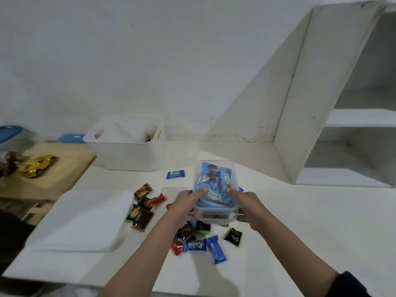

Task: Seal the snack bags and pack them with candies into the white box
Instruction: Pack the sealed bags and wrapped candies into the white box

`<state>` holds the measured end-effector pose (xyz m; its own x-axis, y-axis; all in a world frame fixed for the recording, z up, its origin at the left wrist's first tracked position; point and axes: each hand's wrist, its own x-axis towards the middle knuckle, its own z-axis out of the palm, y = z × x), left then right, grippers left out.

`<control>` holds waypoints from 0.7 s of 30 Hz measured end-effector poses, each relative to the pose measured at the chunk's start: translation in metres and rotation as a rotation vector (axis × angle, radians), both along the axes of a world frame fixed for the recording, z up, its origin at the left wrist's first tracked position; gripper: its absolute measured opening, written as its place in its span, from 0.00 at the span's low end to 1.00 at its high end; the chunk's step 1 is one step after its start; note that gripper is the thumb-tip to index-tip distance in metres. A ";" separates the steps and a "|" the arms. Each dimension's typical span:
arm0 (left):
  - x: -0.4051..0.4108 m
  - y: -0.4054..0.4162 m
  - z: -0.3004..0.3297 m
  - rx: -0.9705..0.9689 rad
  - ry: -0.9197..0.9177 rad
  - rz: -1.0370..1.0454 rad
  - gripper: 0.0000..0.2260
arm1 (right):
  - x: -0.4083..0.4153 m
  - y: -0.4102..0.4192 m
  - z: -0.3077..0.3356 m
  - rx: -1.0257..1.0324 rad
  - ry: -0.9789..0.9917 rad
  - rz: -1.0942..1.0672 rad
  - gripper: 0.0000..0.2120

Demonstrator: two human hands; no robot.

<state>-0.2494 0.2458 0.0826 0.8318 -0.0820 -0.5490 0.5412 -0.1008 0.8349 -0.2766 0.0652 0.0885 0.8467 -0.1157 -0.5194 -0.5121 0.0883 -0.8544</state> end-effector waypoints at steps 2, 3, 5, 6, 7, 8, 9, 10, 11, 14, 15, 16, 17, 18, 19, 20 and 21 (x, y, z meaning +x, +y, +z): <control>0.013 0.040 0.021 0.029 -0.020 0.025 0.22 | 0.016 0.041 0.013 0.016 -0.025 0.003 0.16; 0.021 0.060 0.031 0.044 -0.038 0.032 0.23 | 0.026 0.062 0.020 0.026 -0.037 0.008 0.18; 0.034 0.098 0.051 0.052 -0.066 0.043 0.23 | 0.043 0.102 0.034 0.049 -0.052 0.020 0.22; 0.041 0.115 0.060 0.058 -0.079 0.051 0.22 | 0.052 0.119 0.040 0.058 -0.064 0.026 0.24; 0.048 0.132 0.069 0.070 -0.092 0.063 0.22 | 0.061 0.136 0.045 0.065 -0.076 0.035 0.24; 0.055 0.147 0.077 0.081 -0.101 0.073 0.21 | 0.070 0.153 0.050 0.071 -0.091 0.043 0.23; 0.062 0.162 0.084 0.086 -0.110 0.084 0.21 | 0.079 0.168 0.056 0.074 -0.102 0.054 0.23; 0.071 0.176 0.091 0.095 -0.118 0.091 0.21 | 0.090 0.183 0.060 0.080 -0.112 0.060 0.23; 0.079 0.188 0.097 0.104 -0.123 0.099 0.20 | 0.100 0.197 0.065 0.083 -0.121 0.068 0.24; 0.106 0.224 0.112 0.108 -0.125 0.153 0.19 | 0.137 0.233 0.079 0.097 -0.156 0.101 0.24; 0.115 0.235 0.116 0.100 -0.125 0.179 0.18 | 0.150 0.243 0.082 0.098 -0.169 0.120 0.24; 0.124 0.246 0.120 0.092 -0.128 0.213 0.17 | 0.162 0.254 0.086 0.096 -0.180 0.139 0.23; 0.133 0.256 0.123 0.080 -0.133 0.247 0.16 | 0.173 0.264 0.091 0.096 -0.188 0.158 0.22; 0.143 0.265 0.126 0.068 -0.137 0.273 0.17 | 0.185 0.273 0.094 0.105 -0.196 0.174 0.20; 0.153 0.275 0.128 0.060 -0.140 0.290 0.20 | 0.195 0.282 0.098 0.116 -0.200 0.186 0.18; 0.162 0.282 0.131 0.062 -0.140 0.296 0.23 | 0.206 0.292 0.100 0.120 -0.200 0.190 0.18; 0.172 0.290 0.133 0.067 -0.137 0.303 0.25 | 0.216 0.300 0.103 0.116 -0.194 0.194 0.19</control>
